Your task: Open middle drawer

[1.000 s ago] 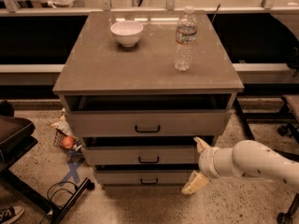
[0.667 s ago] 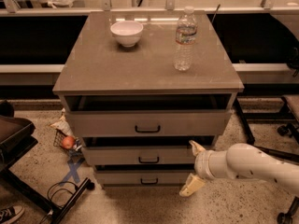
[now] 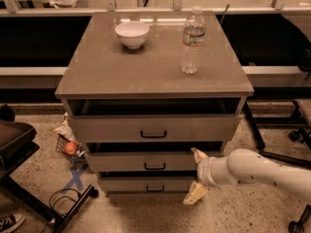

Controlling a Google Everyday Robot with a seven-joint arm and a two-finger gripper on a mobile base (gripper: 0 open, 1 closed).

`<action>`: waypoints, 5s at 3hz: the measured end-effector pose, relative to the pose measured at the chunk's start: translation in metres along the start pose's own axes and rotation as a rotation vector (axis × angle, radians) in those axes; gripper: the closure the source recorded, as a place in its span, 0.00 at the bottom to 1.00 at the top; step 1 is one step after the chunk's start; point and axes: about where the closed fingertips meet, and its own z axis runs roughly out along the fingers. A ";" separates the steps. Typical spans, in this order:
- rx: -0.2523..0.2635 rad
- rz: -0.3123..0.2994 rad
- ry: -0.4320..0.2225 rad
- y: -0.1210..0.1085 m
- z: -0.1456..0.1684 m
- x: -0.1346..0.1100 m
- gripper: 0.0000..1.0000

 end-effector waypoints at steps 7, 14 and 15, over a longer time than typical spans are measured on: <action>0.008 0.060 0.193 -0.050 0.056 0.051 0.70; 0.025 0.024 0.231 -0.030 0.013 0.039 0.35; 0.022 0.024 0.231 -0.029 0.013 0.039 0.13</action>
Offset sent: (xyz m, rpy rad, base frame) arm 0.0891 0.0201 -0.0633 -0.0917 0.0556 0.0170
